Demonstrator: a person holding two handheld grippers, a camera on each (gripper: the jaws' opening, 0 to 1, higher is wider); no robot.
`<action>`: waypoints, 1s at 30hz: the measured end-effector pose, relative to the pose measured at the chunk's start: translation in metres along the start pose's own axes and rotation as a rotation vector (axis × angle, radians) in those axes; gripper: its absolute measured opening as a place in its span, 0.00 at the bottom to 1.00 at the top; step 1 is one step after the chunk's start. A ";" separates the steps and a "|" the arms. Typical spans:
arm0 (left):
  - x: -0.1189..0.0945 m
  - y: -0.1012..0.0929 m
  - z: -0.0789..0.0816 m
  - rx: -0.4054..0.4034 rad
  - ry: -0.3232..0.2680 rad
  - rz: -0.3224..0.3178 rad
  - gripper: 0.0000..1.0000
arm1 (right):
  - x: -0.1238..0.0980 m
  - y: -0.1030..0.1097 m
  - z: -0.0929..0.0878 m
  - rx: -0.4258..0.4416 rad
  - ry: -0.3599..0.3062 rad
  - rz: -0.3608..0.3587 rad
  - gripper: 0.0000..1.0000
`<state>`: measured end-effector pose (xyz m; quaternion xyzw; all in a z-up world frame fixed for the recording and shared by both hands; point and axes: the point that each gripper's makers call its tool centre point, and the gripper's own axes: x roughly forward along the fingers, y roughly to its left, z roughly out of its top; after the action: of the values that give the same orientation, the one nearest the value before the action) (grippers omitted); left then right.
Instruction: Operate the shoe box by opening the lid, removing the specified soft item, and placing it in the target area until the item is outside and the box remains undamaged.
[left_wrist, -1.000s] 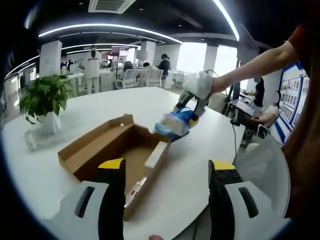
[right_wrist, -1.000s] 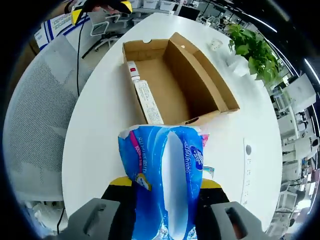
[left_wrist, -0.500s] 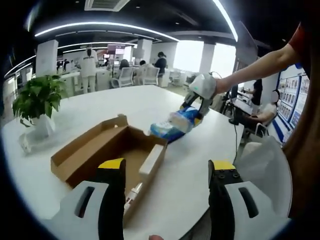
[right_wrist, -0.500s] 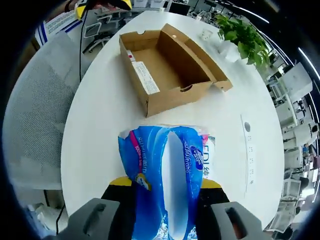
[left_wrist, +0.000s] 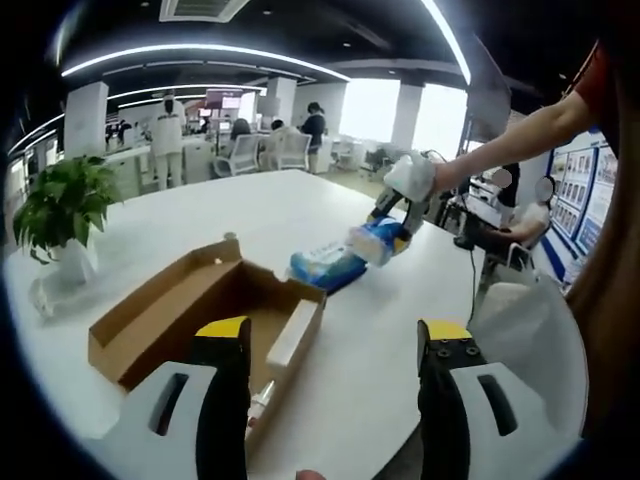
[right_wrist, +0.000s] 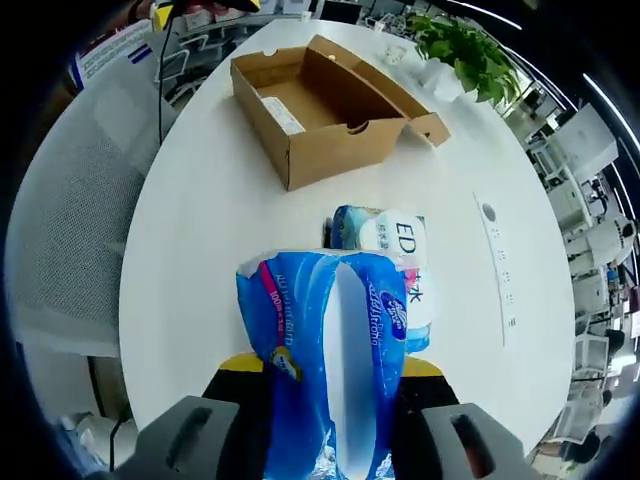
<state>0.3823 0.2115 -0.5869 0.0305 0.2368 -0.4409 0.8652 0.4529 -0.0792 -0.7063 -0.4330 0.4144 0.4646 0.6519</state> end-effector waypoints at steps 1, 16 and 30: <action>0.002 -0.001 0.000 0.002 0.003 -0.002 0.67 | 0.000 0.000 -0.004 0.005 0.002 0.001 0.42; 0.021 -0.009 0.000 0.006 0.030 -0.015 0.67 | -0.002 -0.015 -0.053 0.047 0.026 -0.008 0.42; 0.021 -0.007 0.002 0.002 0.043 0.005 0.67 | 0.010 -0.037 -0.071 0.060 0.041 -0.012 0.43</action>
<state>0.3880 0.1910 -0.5935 0.0413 0.2548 -0.4380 0.8611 0.4809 -0.1511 -0.7292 -0.4252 0.4385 0.4391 0.6588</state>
